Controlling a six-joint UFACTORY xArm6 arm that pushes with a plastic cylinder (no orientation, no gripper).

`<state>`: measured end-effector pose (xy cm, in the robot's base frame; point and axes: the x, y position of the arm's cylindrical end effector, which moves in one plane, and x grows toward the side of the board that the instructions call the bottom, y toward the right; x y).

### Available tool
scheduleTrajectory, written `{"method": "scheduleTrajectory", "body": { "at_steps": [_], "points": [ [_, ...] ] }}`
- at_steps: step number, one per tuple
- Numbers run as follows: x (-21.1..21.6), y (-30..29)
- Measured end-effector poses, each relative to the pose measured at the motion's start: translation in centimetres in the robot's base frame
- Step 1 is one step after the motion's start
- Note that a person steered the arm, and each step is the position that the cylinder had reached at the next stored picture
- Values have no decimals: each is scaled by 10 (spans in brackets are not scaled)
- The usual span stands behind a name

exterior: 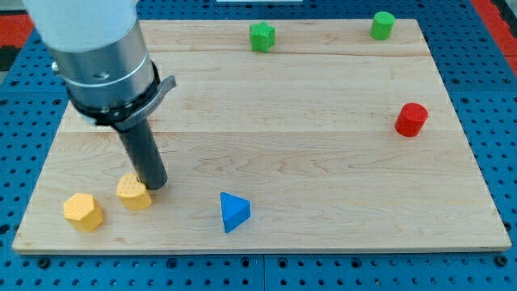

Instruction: Push the blue triangle closer to the yellow heart

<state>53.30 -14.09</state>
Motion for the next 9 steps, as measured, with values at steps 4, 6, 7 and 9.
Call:
{"method": "scheduleTrajectory", "body": {
  "at_steps": [4, 6, 7, 9],
  "points": [
    [8, 113],
    [30, 129],
    [56, 102],
    [54, 25]
  ]
}}
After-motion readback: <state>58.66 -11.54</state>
